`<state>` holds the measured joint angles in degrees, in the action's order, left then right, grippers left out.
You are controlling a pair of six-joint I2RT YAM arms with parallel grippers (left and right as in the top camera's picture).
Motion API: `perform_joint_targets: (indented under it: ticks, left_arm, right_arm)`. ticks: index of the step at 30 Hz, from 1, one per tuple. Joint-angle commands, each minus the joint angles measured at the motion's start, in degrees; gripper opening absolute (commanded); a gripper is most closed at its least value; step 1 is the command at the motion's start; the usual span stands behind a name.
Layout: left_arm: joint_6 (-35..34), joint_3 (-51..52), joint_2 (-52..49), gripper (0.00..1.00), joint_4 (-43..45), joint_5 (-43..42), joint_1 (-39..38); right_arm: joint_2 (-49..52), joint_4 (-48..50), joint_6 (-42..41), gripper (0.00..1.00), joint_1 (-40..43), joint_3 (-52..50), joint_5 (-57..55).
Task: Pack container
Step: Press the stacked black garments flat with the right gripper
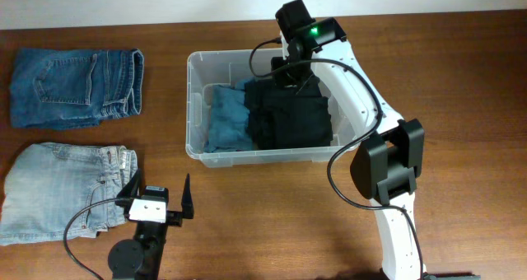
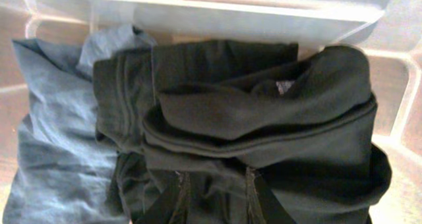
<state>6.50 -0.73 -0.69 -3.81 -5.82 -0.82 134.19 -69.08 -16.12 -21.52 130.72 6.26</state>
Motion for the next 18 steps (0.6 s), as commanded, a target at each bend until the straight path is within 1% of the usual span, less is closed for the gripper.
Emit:
perform_joint_targets:
  ticks: [1, 9, 18]
  left_arm:
    - [0.9, 0.2, 0.3, 0.99, -0.2, -0.4, 0.3]
    - [0.9, 0.2, 0.3, 1.0, -0.1, -0.4, 0.3]
    - [0.9, 0.2, 0.3, 0.99, -0.1, -0.4, 0.3]
  right_arm:
    - [2.6, 1.7, -0.4, 0.22, -0.2, 0.4, -1.2]
    - [8.7, 3.0, -0.4, 0.21, -0.2, 0.3, -1.1]
    - [8.2, 1.4, -0.4, 0.2, -0.2, 0.7, -1.0]
